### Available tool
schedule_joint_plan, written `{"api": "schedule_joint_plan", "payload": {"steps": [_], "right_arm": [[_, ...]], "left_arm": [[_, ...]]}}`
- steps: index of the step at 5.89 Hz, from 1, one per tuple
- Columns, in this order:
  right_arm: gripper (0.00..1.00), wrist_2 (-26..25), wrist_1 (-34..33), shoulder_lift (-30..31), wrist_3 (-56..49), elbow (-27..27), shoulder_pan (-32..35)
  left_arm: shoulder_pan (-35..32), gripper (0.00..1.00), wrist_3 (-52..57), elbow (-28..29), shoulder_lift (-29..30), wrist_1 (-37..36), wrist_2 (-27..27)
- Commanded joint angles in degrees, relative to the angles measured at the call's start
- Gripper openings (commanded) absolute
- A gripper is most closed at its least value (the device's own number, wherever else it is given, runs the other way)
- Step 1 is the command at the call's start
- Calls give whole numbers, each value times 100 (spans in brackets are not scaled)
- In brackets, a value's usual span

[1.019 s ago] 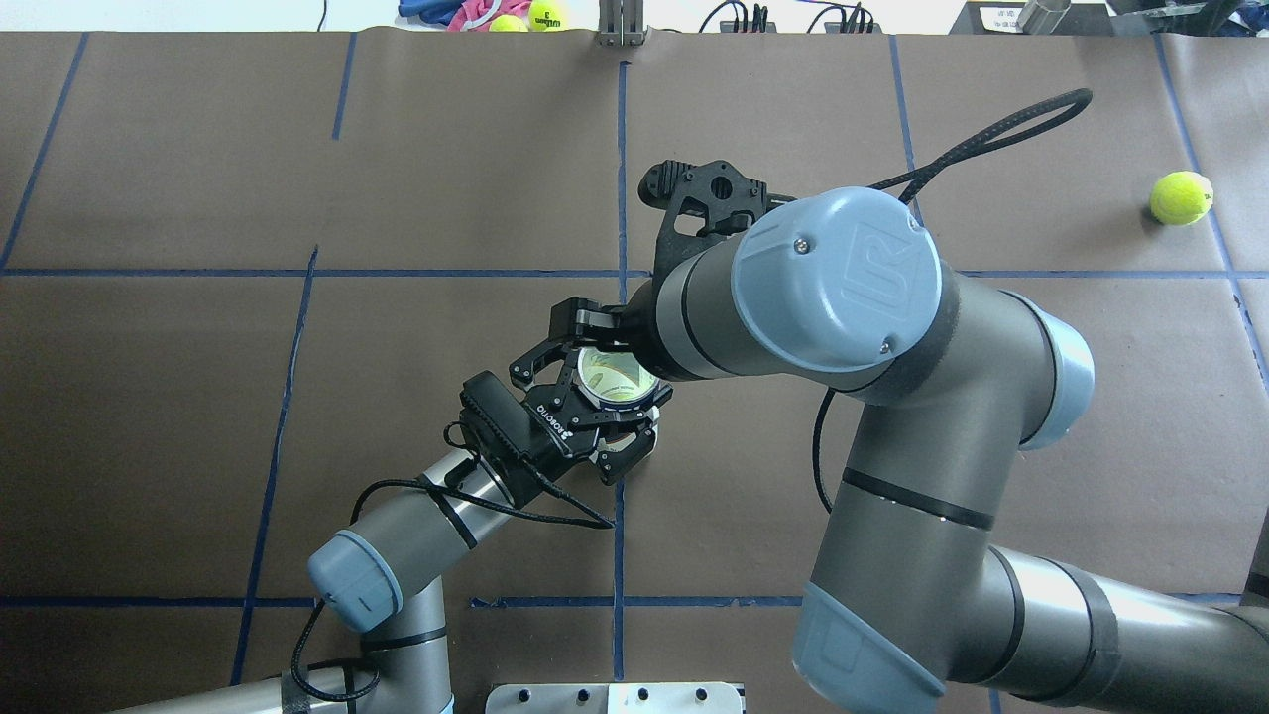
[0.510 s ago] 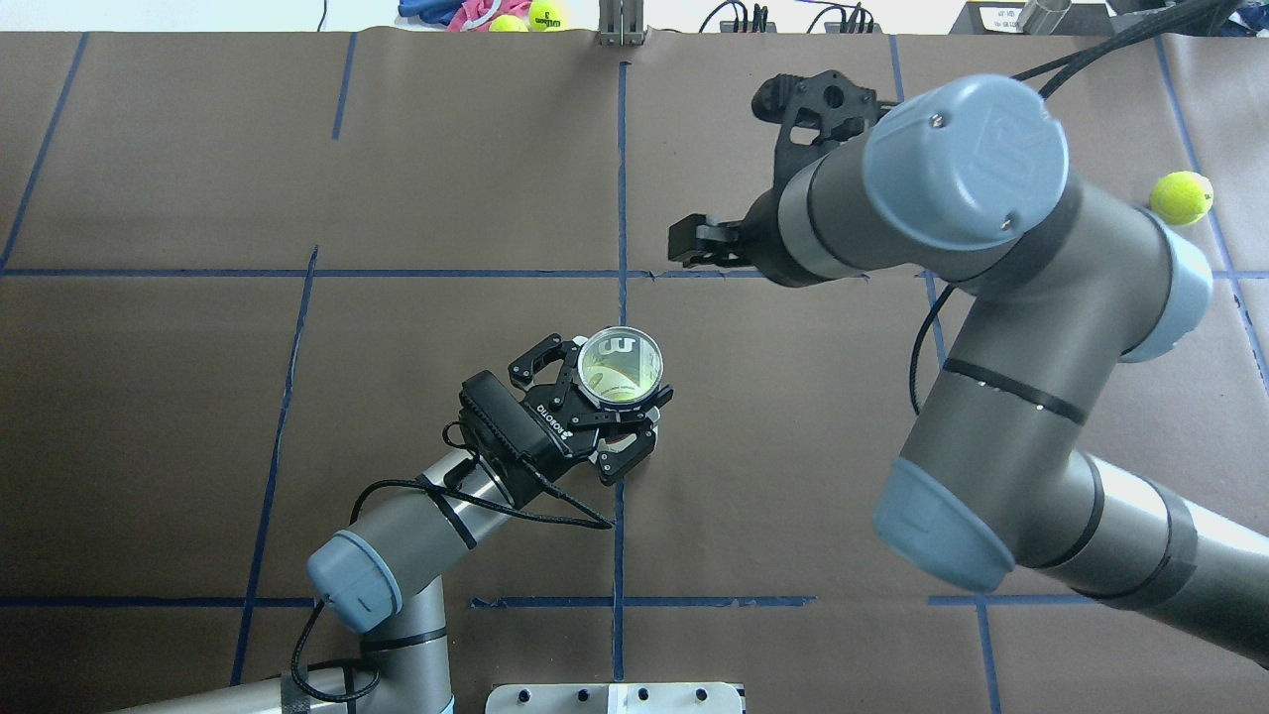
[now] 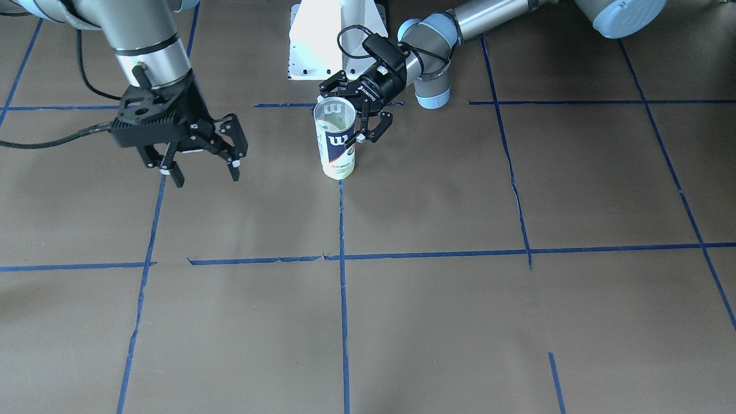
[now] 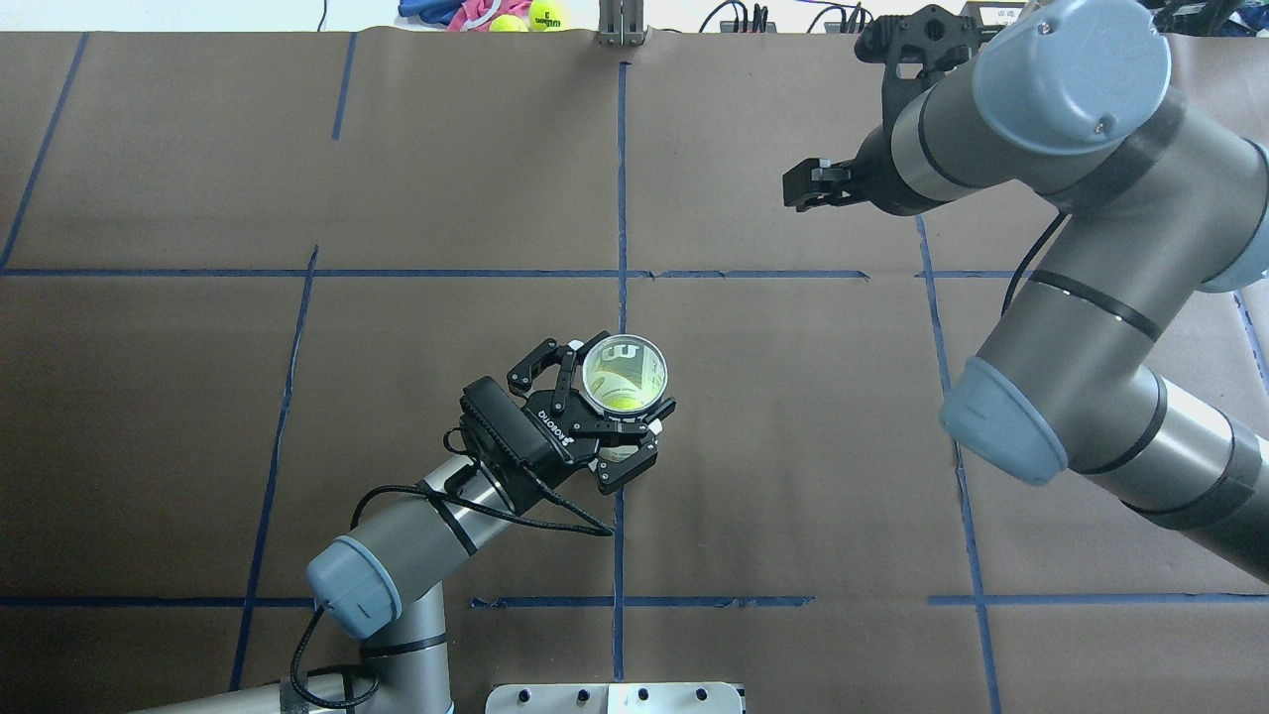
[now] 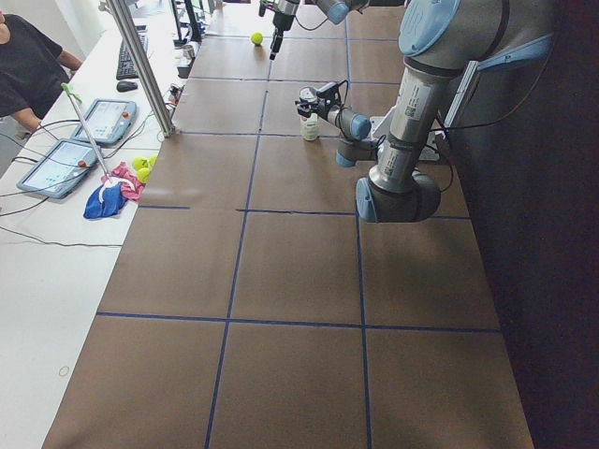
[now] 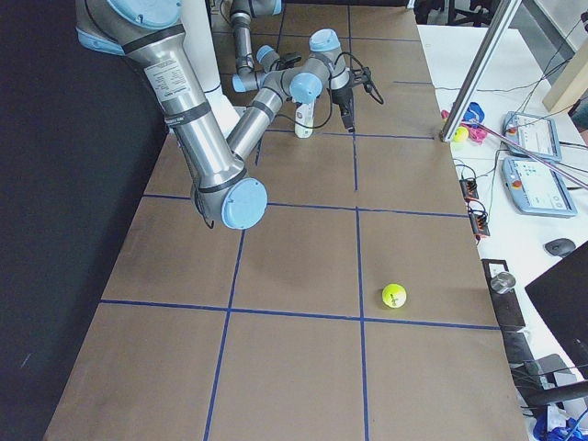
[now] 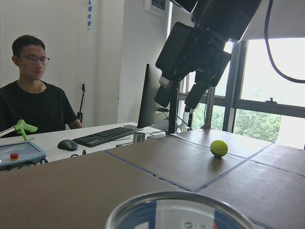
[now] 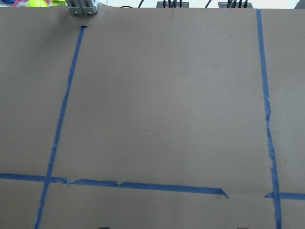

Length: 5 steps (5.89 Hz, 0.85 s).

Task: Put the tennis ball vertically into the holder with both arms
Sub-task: 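Move the right gripper away to the second tennis ball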

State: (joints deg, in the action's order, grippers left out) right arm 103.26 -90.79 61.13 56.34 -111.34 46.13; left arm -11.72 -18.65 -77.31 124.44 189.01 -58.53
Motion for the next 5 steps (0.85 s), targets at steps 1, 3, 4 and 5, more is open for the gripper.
{"api": "schedule_joint_plan", "payload": {"steps": [1, 3, 4, 5], "right_arm": [[91, 323, 43, 292, -1048, 688, 665], [91, 851, 70, 295, -2253, 1715, 1413], [91, 1115, 253, 286, -2790, 2277, 1765], [91, 1457, 1081, 303, -3039, 3197, 2047]], "left_arm": [[73, 99, 2, -13, 1, 4, 0], [82, 99, 2, -39, 1, 4, 0], [82, 99, 2, -65, -17, 4, 0], [82, 99, 2, -65, -17, 4, 0]]}}
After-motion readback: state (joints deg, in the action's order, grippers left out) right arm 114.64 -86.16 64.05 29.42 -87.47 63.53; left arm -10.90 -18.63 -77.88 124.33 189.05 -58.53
